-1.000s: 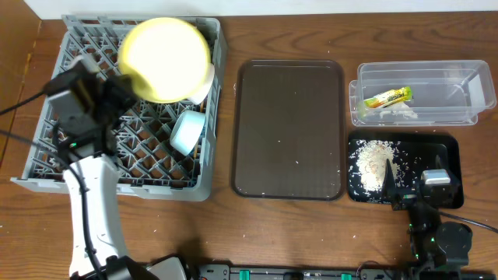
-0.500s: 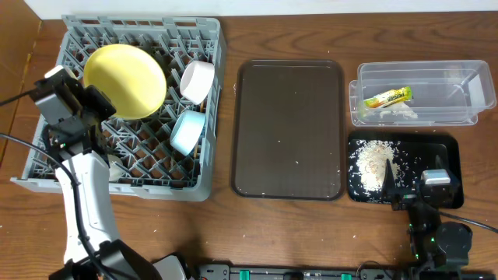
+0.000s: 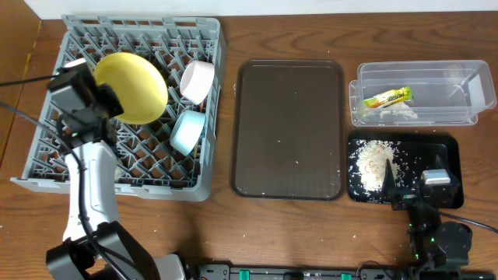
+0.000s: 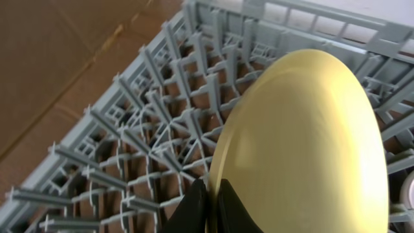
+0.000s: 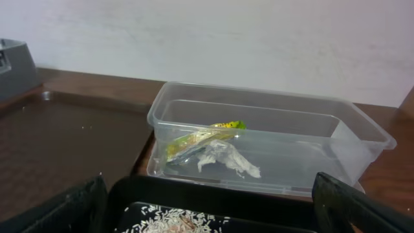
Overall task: Sort waste into correct bins and load items into the dishwasher
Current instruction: 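Lift the yellow plate over the rack and stand it in the slots, then release the yellow plate and withdraw the left gripper from the rack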
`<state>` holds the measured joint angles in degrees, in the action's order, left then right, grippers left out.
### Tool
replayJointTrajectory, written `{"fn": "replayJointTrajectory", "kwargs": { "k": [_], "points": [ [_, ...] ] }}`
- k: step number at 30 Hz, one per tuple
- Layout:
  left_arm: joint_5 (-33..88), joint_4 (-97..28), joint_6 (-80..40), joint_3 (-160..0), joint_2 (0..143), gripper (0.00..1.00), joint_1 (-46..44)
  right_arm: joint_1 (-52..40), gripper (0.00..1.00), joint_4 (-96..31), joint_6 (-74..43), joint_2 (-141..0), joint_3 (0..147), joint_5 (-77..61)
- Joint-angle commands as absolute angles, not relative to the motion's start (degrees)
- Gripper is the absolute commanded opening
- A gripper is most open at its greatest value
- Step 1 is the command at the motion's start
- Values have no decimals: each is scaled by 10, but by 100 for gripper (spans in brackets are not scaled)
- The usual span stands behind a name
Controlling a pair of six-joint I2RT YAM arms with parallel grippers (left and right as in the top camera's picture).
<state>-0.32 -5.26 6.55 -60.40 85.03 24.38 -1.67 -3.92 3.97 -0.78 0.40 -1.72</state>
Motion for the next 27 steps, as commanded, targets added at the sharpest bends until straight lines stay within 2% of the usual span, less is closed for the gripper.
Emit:
{"fn": "replayJointTrajectory", "kwargs": {
  "k": [1, 2, 6, 11, 14, 16, 22, 27],
  "points": [
    [-72, -46, 111, -602, 847, 8, 203, -11, 99, -41, 33, -7, 3, -20],
    [-114, -46, 122, -602, 846, 8, 173, -11, 99, -41, 33, -7, 3, -20],
    [-149, -47, 122, -602, 840, 9, 131, -11, 99, -41, 33, -7, 3, -20],
    [-140, -74, 98, -602, 799, 41, 82, -11, 99, -41, 33, -7, 3, -20],
    [-139, -102, 57, -602, 754, 50, 54, -11, 99, -41, 33, -7, 3, -20],
    [-112, -128, 24, -602, 718, 52, 35, -11, 99, -41, 33, -7, 3, -20],
    [102, -224, -58, -602, 637, 52, -39, -11, 99, -41, 33, -7, 3, -20],
    [128, -303, -78, -602, 610, 53, -134, -11, 99, -41, 33, -7, 3, -20]
  ]
}}
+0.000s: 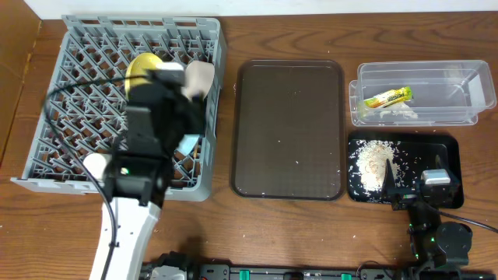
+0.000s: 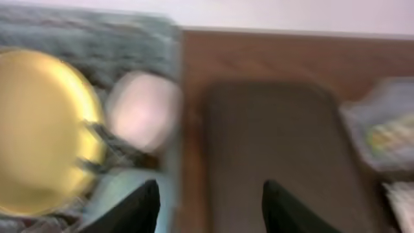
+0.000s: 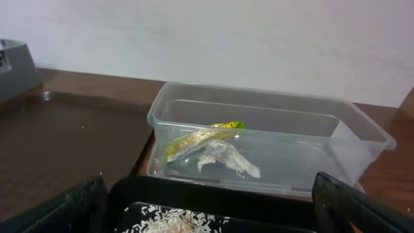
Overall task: Sort waste into correct bins and load items into the dishwasher
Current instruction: 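Release the yellow plate and withdraw the left gripper from the rack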
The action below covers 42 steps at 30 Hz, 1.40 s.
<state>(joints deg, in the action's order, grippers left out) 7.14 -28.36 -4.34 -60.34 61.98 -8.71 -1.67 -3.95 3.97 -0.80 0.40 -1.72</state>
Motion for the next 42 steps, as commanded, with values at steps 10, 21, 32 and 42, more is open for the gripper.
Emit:
{"fn": "replayJointTrajectory", "kwargs": {
  "k": [10, 21, 32, 42],
  "points": [
    [126, -355, -78, -602, 599, 87, -243, -11, 99, -41, 33, -7, 3, -20],
    [32, -398, -76, -602, 497, 93, -192, -11, 99, -41, 33, -7, 3, -20],
    [14, -261, -50, -477, 322, 93, -102, -11, 99, -41, 33, -7, 3, -20],
    [80, -25, -50, -198, 130, 94, -45, -11, 99, -41, 33, -7, 3, -20]
  ]
}}
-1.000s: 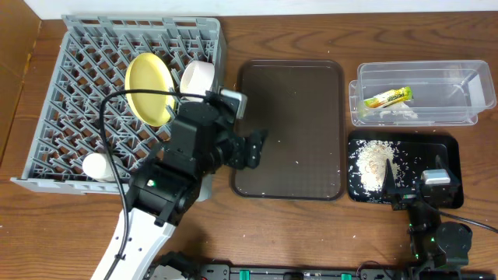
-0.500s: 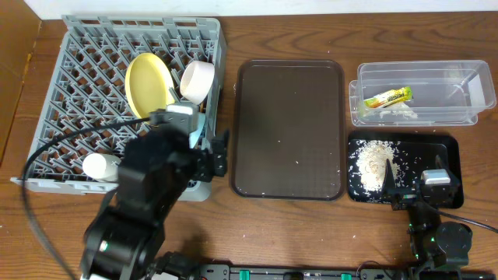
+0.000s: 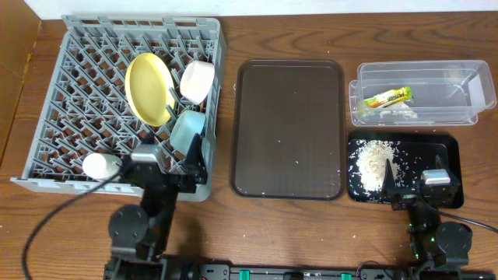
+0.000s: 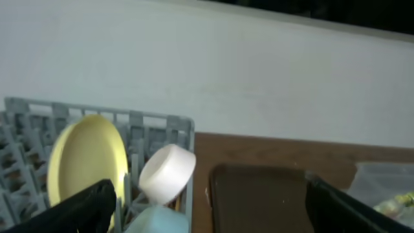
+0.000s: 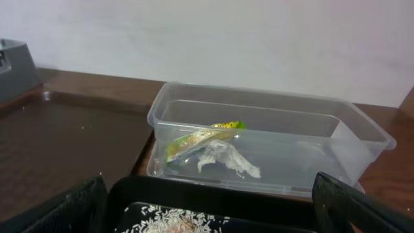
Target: Sort waste into correct bins and load items into the dishwasher
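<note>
A yellow plate (image 3: 150, 89) (image 4: 87, 158) stands on edge in the grey dish rack (image 3: 47, 117), held by nothing. Beside it in the rack lie a white cup (image 3: 197, 80) (image 4: 168, 171) and a light blue cup (image 3: 187, 131). A white round item (image 3: 101, 165) sits near the rack's front edge. My left gripper (image 3: 171, 154) (image 4: 207, 213) is open and empty at the rack's front right corner. My right gripper (image 3: 412, 177) (image 5: 207, 213) is open over the near side of the black tray (image 3: 451, 148), which holds spilled rice (image 3: 373, 163) (image 5: 174, 223).
A brown serving tray (image 3: 288, 128) with a few crumbs lies between the rack and the bins. The clear bin (image 3: 467, 109) (image 5: 349, 129) at the back right holds a green-yellow wrapper (image 3: 387, 98) (image 5: 204, 136) and a crumpled tissue (image 5: 226, 158).
My left gripper was open above the right part of the rack, close to the plate and cups. Now it sits low at the rack's front right corner. The right arm has not moved.
My left gripper was shut on the yellow plate's rim over the rack's left side. Then it was open and the plate stood in the rack by the white cup. Now the arm is back at the table's front and the plate stays upright in the rack.
</note>
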`<state>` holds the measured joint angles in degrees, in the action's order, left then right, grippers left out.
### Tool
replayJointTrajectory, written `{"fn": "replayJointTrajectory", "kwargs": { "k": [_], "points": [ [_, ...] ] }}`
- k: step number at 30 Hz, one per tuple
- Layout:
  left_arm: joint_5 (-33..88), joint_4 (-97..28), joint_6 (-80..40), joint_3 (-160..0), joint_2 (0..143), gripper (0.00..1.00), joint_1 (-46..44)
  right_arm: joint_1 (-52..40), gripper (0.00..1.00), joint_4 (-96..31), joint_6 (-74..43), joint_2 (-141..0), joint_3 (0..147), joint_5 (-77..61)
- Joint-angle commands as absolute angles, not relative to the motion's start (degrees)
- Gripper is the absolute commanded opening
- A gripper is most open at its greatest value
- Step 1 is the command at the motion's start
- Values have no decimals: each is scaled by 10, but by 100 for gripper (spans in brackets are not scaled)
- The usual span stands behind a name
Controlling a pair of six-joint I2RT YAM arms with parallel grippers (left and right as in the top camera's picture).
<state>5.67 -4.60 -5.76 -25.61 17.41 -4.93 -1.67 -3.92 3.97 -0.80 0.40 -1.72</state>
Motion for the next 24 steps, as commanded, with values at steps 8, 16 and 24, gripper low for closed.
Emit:
{"fn": "replayJointTrajectory", "kwargs": {
  "k": [8, 16, 24],
  "points": [
    [80, 1, -50, -71, 52, 94, -45, -11, 99, -41, 33, -7, 3, -20],
    [79, 10, -50, -2, 1, 94, -45, -11, 99, -41, 33, -7, 3, -20],
    [79, -32, -50, -2, 1, 94, -45, -11, 99, -41, 33, -7, 3, -20]
  ]
}}
